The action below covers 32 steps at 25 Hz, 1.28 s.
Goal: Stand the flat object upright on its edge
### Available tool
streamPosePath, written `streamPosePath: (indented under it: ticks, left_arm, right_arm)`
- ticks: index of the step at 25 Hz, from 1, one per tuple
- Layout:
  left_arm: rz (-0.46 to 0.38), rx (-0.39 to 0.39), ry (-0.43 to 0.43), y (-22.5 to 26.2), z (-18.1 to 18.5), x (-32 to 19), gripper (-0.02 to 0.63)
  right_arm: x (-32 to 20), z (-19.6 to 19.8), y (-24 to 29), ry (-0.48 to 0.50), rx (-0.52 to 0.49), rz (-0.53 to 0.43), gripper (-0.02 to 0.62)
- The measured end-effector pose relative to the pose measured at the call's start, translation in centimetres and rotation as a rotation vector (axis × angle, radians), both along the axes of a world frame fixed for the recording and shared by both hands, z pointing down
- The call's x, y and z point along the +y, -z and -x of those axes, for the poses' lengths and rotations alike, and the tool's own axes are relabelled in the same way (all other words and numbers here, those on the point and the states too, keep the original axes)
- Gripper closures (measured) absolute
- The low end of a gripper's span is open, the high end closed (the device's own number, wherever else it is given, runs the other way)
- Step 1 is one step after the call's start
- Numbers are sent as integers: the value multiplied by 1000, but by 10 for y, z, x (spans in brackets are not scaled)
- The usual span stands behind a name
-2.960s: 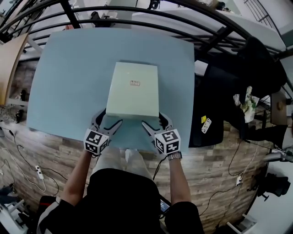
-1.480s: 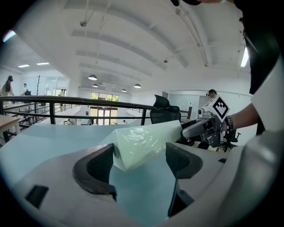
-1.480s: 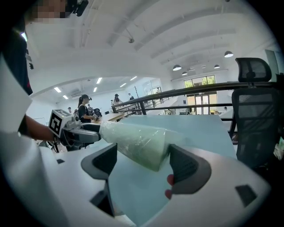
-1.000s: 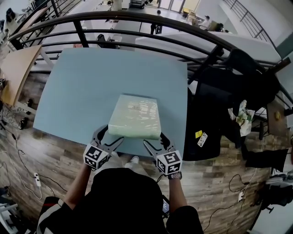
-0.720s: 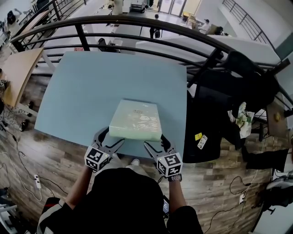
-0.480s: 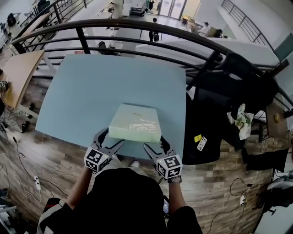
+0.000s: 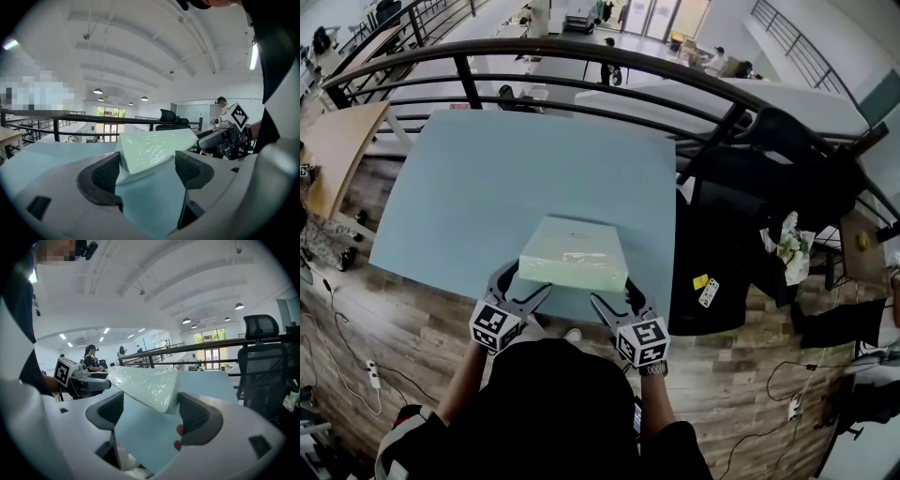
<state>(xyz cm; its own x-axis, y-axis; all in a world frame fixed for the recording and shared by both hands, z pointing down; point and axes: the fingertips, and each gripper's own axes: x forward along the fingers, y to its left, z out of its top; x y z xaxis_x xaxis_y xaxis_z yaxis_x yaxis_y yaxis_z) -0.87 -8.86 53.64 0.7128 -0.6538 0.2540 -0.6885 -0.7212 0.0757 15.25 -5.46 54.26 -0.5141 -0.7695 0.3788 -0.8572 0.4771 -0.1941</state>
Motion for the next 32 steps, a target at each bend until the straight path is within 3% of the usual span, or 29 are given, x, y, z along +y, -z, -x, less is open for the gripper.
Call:
streamPosePath:
  ticks: [32]
  left_arm:
    - [-70, -1, 28, 30, -6, -1, 249]
  right_arm:
    - [0, -5, 31, 7, 25, -71, 247]
